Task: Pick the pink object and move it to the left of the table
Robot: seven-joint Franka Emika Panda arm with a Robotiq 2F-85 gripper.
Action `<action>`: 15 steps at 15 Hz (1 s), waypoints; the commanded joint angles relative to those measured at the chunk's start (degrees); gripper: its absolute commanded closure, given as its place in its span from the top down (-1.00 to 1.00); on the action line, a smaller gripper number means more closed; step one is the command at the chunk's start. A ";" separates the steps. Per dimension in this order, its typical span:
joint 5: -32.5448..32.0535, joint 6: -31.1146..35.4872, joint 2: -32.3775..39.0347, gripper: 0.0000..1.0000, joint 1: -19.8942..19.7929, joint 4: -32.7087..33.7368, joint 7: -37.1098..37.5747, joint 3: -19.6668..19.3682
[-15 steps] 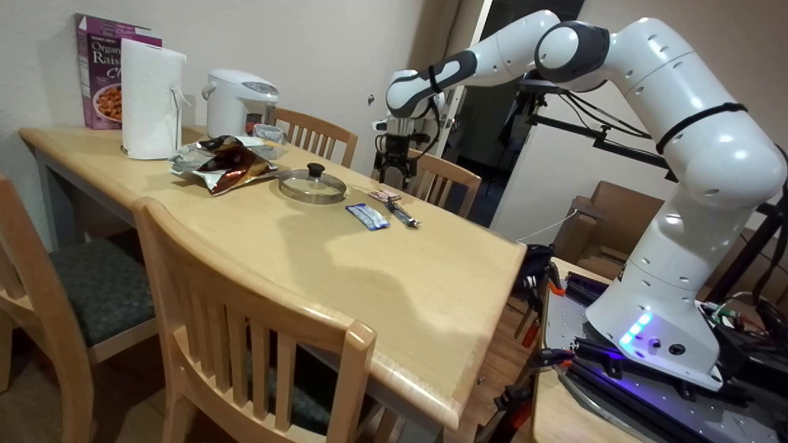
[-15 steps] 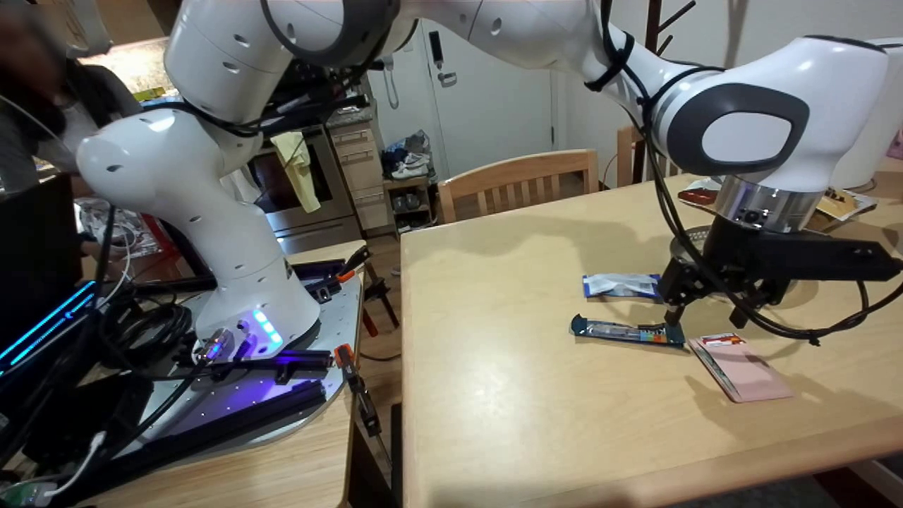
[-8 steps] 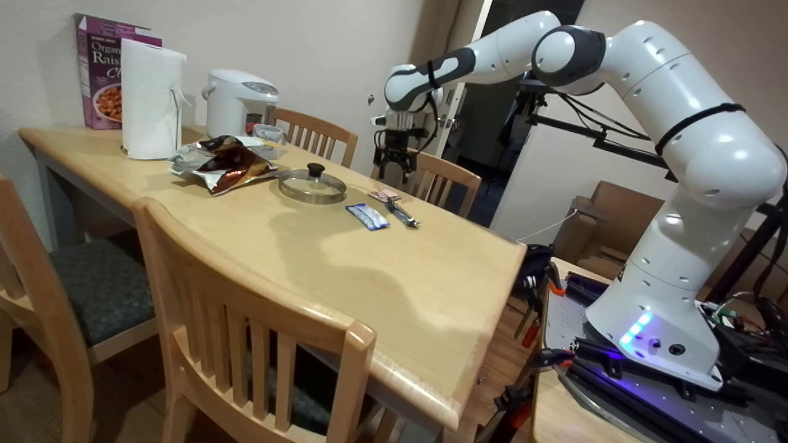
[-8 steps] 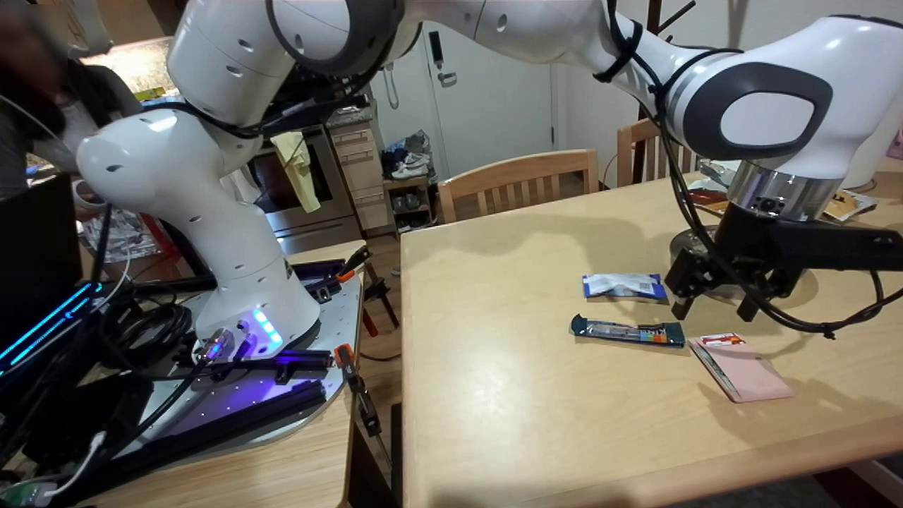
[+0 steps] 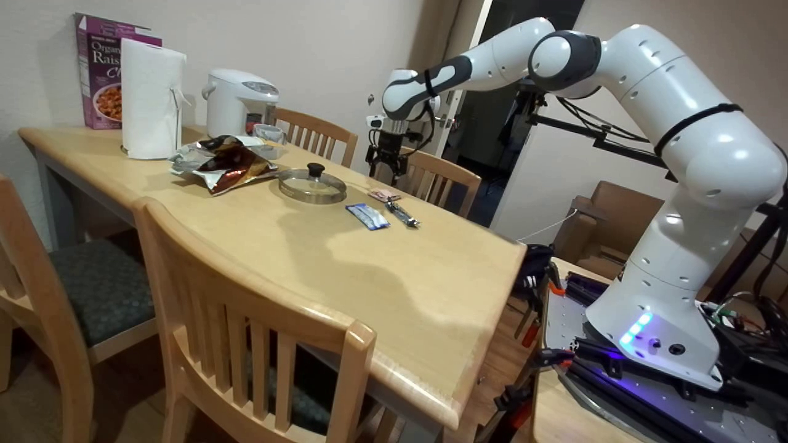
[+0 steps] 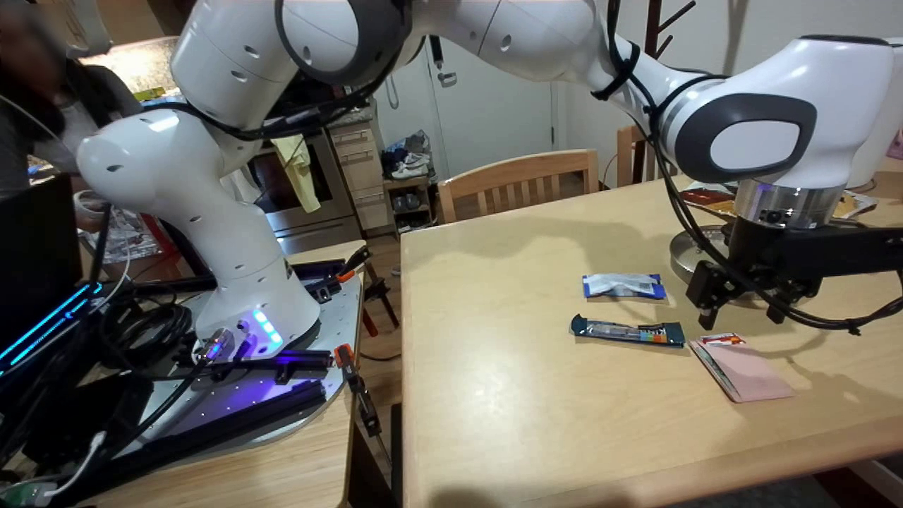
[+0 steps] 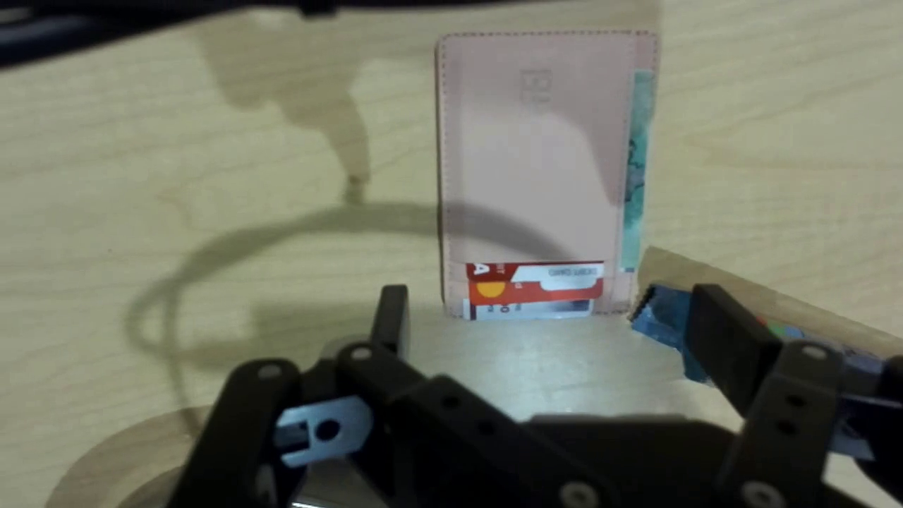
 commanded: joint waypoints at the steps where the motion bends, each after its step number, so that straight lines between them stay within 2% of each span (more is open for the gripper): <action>1: 0.39 1.95 1.82 1.00 -0.38 0.19 -1.52 0.59; 9: 0.24 -0.29 4.48 1.00 -0.63 0.96 -0.58 -0.05; 10: 0.45 -0.38 4.47 0.50 -0.81 1.06 -0.69 0.10; 12: 0.43 -0.56 4.40 0.34 -0.85 1.16 -0.97 0.19; 15: 0.32 -0.08 4.33 -0.08 -0.87 1.15 -1.25 0.24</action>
